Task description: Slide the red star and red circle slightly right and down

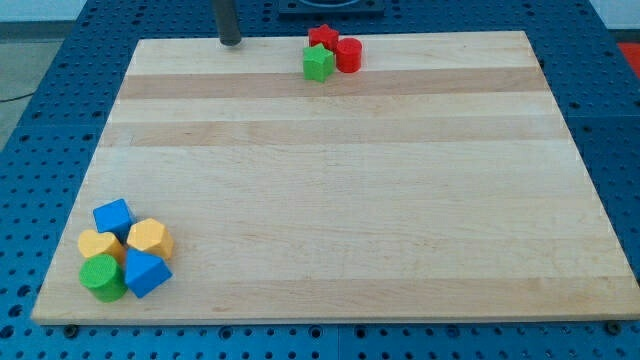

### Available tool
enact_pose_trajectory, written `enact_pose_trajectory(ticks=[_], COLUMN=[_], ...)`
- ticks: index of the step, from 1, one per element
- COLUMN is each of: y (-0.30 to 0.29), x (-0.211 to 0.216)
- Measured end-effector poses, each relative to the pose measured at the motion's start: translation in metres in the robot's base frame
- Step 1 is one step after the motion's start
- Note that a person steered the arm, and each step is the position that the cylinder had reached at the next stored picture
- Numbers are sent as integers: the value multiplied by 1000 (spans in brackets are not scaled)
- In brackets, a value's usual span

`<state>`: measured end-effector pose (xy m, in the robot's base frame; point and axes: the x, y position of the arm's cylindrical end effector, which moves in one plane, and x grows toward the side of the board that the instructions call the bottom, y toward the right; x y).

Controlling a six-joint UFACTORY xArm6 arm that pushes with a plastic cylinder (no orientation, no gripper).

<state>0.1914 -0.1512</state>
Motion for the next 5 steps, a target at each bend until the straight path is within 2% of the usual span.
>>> enact_pose_trajectory(ticks=[5], y=[148], x=[2])
